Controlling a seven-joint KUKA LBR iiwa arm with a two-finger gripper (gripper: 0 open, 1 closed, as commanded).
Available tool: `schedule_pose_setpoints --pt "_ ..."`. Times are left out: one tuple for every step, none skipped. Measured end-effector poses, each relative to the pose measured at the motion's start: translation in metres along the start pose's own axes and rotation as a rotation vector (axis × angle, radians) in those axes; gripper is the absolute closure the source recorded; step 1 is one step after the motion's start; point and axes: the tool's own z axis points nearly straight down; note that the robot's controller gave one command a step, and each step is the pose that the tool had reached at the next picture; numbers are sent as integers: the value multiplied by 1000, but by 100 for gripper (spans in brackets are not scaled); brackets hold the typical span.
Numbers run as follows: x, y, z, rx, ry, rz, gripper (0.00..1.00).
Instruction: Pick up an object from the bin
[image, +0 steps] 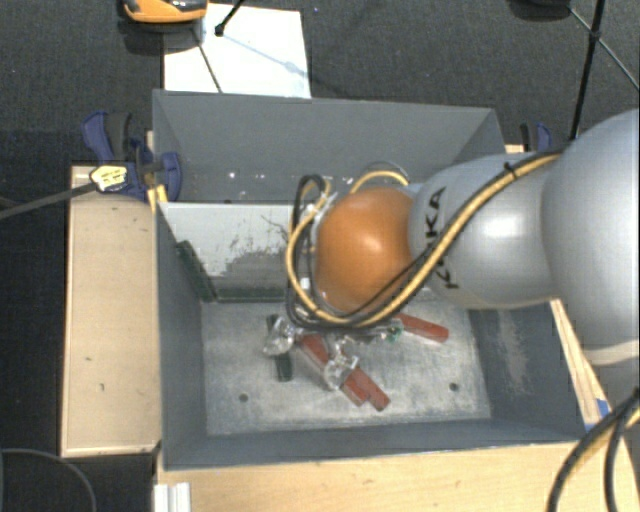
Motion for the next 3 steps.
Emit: schedule_pose_setpoints --pt "-8 -19 3 1 1 4 0" --pt "-35 -39 1 -1 -3 -546 100" --pt "-35 -39 1 -2 -3 -543 100"
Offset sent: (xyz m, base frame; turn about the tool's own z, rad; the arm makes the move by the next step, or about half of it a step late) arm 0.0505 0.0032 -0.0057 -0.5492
